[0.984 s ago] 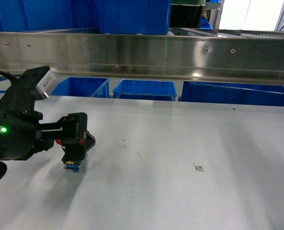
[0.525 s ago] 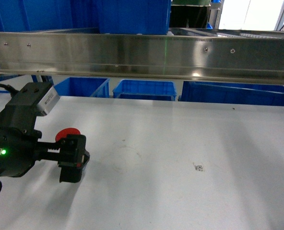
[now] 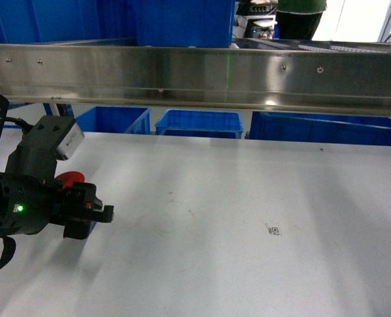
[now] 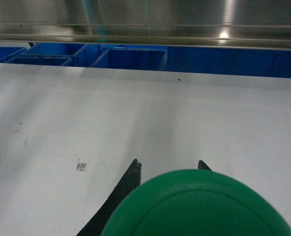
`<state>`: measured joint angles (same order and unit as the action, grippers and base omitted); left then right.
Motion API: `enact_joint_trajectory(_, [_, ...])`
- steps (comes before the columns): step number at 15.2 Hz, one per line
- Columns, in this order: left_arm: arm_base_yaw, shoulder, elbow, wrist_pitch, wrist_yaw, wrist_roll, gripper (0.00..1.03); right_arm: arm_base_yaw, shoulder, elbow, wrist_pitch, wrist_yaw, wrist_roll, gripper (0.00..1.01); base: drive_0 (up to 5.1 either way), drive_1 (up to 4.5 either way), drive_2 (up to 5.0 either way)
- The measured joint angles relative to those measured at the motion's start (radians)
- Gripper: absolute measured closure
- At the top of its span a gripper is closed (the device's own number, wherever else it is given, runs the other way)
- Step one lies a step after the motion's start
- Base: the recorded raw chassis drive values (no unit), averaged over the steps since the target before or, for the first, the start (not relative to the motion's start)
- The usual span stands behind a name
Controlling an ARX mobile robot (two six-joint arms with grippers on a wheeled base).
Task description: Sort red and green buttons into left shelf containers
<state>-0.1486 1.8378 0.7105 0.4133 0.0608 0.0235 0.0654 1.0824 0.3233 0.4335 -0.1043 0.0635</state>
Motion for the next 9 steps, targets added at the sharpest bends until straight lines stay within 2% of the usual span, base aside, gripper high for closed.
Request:
enact_joint_trajectory(2, [0.0, 0.0, 0.0, 0.016, -0.006, 0.005, 0.72, 0.0, 0.0, 0.0, 0.0, 0.0, 0.0, 0.74, 0.0, 0.0, 0.0])
enact_joint_trajectory(6, [0.0, 0.0, 0.0, 0.056, -0.014, 0.012, 0.75, 0.0, 0.0, 0.0, 0.0, 0.0, 0.0, 0.74, 0.0, 0.0, 0.0])
enact_joint_trajectory(9, [0.01, 0.002, 0.006, 0.143, -0.026, 0.014, 0.76, 0.0, 0.0, 0.0, 0.0, 0.0, 0.0, 0.74, 0.0, 0.0, 0.0])
